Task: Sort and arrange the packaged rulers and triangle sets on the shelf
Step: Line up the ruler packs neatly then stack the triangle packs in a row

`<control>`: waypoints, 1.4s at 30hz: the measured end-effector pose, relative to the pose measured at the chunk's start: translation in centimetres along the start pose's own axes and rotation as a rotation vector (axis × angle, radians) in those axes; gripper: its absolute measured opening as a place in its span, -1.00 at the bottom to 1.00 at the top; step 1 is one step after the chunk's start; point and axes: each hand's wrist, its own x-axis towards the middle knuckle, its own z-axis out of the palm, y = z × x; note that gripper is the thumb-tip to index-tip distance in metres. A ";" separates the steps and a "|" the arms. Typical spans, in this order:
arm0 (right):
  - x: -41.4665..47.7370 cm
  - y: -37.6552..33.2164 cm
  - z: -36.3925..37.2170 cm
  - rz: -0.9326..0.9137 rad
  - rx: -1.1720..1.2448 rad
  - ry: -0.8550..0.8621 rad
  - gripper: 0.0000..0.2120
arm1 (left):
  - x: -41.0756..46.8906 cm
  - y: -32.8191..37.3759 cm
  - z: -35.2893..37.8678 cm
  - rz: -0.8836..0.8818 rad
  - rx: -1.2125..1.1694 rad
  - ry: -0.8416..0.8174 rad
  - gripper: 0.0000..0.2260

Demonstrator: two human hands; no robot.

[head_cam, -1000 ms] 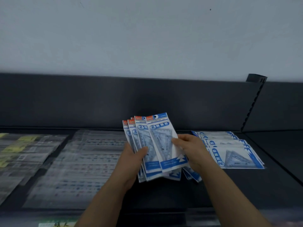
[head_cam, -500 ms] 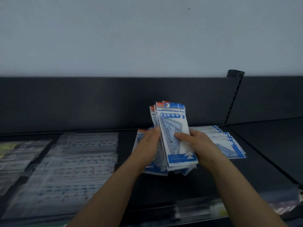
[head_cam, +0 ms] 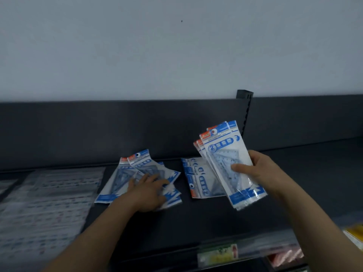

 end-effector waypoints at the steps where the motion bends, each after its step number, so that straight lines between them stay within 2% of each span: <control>1: -0.1 -0.1 -1.0 -0.051 -0.125 -0.012 -0.74 | 0.0 0.3 -0.2 -0.015 -0.031 0.046 -0.48; 3: -0.3 -0.3 -2.6 -0.157 -0.382 -0.054 -0.77 | -0.4 1.7 -0.8 -0.026 -0.282 0.251 -0.47; 5: -0.5 -0.7 -3.3 -0.236 -0.620 -0.139 -0.79 | -1.4 4.4 -1.7 0.031 -0.729 0.441 -0.36; 6: -0.6 -0.8 -3.3 -0.266 -0.742 -0.184 -0.79 | -2.0 6.0 -2.2 0.106 -0.882 0.481 -0.27; 7: -0.6 -0.6 -3.0 -0.294 -0.864 -0.222 -0.77 | -2.5 7.7 -2.5 0.175 -0.918 0.478 -0.20; 9: -0.8 0.2 -2.3 -0.341 -1.023 -0.291 -0.69 | -3.0 10.5 -2.2 0.252 -0.811 0.411 -0.17; 12: -0.7 2.2 -2.7 -0.331 -1.036 -0.279 -0.62 | -2.4 12.6 -0.5 0.196 -0.666 0.320 -0.38; 16: -0.5 5.2 -5.6 -0.221 -0.784 -0.245 -0.47 | -2.3 13.2 1.1 0.129 -0.686 0.349 -0.61; 18: -0.7 6.4 -6.0 -0.190 -0.607 -0.281 -0.50 | -2.5 13.8 1.4 0.108 -0.689 0.357 -0.66; 21: 0.7 7.2 -6.0 -0.212 -0.521 -0.272 -0.56 | -2.2 14.5 1.5 0.036 -0.718 0.384 -0.62; 25: 4.1 6.8 -5.7 -0.193 -0.545 -0.266 -0.47 | -0.3 14.9 0.5 -0.029 -0.655 0.436 -0.54; 27: 4.9 6.7 -5.2 -0.155 -0.585 -0.324 -0.36 | 0.6 15.0 0.3 -0.051 -0.528 0.421 -0.49; 29: 5.0 6.9 -4.6 -0.134 -0.699 -0.357 -0.19 | 1.4 15.2 0.6 -0.053 -0.298 0.420 -0.46; 32: 4.3 7.8 -3.2 -0.255 -0.925 -0.336 -0.05 | 1.8 15.9 1.6 -0.019 -0.041 0.388 -0.51; 35: 3.0 9.2 -2.0 -0.334 -1.008 -0.393 -0.14 | 1.7 16.1 3.3 0.024 0.002 0.222 -0.49; 39: 1.0 10.2 -2.5 -0.286 -1.053 -0.461 -0.06 | 0.5 16.0 4.1 0.071 0.048 0.151 -0.42; 42: 0.1 10.3 -3.2 -0.259 -1.051 -0.481 -0.24 | -0.4 15.6 4.1 0.080 0.094 0.129 -0.23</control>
